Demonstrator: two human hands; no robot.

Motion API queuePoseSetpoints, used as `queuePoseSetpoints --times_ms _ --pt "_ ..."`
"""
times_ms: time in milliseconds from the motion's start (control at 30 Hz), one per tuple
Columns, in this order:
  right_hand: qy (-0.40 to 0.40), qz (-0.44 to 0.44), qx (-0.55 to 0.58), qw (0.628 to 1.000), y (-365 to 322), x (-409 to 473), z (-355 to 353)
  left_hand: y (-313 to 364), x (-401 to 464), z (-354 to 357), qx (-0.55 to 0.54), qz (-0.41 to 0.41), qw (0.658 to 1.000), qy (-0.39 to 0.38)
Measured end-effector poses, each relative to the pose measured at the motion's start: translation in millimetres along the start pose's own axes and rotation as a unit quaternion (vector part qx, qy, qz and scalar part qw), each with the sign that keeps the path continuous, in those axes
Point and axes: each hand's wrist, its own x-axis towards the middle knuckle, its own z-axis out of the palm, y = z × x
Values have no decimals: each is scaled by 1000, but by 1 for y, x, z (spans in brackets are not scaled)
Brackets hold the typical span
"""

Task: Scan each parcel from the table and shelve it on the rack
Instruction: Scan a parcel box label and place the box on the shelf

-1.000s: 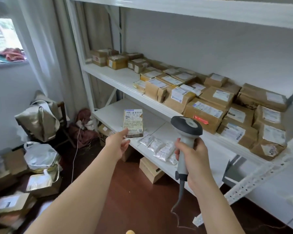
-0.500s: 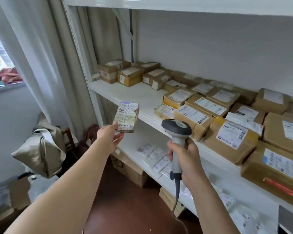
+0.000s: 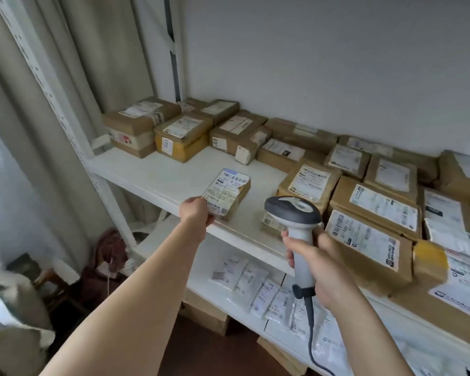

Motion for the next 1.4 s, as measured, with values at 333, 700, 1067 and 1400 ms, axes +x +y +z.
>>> queuePoseSetpoints --times_ms 333,700,1067,1400 --pt "35 8 35 999 -27 55 13 9 57 62 51 -43 994 -87" --pt "62 15 31 997 -42 77 -5 15 66 134 132 -72 979 -134" --pt "86 4 54 995 -44 78 -21 4 65 174 185 -30 970 -152" --pt "151 -30 89 984 -45 26 -11 50 5 172 131 198 966 -101"
